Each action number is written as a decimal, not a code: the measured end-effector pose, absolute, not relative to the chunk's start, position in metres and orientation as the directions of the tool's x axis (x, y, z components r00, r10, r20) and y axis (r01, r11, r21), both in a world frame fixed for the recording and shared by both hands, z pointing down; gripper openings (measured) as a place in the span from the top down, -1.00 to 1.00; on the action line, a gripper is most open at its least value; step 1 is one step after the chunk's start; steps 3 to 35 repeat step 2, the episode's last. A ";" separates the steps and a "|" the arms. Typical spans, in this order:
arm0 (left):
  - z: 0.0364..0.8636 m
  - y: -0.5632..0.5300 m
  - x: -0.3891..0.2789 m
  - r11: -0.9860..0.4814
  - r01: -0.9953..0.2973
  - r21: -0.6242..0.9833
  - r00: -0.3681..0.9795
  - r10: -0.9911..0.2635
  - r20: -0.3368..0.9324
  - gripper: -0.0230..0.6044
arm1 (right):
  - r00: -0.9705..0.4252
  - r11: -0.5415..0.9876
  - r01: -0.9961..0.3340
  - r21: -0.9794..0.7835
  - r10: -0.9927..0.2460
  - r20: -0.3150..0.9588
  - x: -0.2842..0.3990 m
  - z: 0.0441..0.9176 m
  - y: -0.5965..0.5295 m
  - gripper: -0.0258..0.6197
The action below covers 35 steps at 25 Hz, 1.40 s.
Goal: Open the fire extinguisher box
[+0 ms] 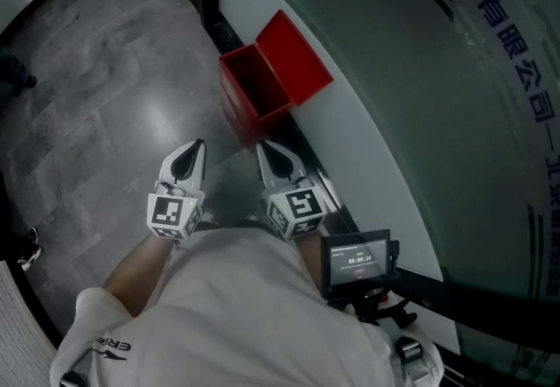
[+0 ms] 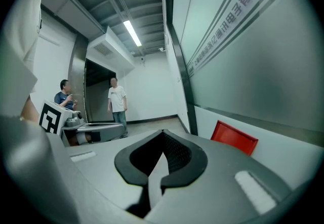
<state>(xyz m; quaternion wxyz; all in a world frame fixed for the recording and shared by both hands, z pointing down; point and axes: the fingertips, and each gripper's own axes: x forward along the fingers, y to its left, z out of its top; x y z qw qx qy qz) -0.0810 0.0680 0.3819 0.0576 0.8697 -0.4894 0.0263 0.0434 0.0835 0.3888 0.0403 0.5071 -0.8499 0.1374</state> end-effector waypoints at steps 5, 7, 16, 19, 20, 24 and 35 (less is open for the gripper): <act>0.382 0.065 -0.081 -0.517 -0.853 0.074 0.522 -0.847 0.101 0.92 | -0.484 0.450 -0.872 -0.190 -0.850 0.209 0.042 0.388 0.081 0.89; 0.382 0.065 -0.081 -0.517 -0.853 0.074 0.522 -0.847 0.101 0.92 | -0.484 0.450 -0.872 -0.190 -0.850 0.209 0.042 0.388 0.081 0.89; 0.382 0.065 -0.081 -0.517 -0.853 0.074 0.522 -0.847 0.101 0.92 | -0.484 0.450 -0.872 -0.190 -0.850 0.209 0.042 0.388 0.081 0.89; 0.382 0.065 -0.081 -0.517 -0.853 0.074 0.522 -0.847 0.101 0.92 | -0.484 0.450 -0.872 -0.190 -0.850 0.209 0.042 0.388 0.081 0.89; 0.382 0.065 -0.081 -0.517 -0.853 0.074 0.522 -0.847 0.101 0.92 | -0.484 0.450 -0.872 -0.190 -0.850 0.209 0.042 0.388 0.081 0.89; 0.382 0.065 -0.081 -0.517 -0.853 0.074 0.522 -0.847 0.101 0.92 | -0.484 0.450 -0.872 -0.190 -0.850 0.209 0.042 0.388 0.081 0.89; 0.382 0.065 -0.081 -0.517 -0.853 0.074 0.522 -0.847 0.101 0.92 | -0.484 0.450 -0.872 -0.190 -0.850 0.209 0.042 0.388 0.081 0.89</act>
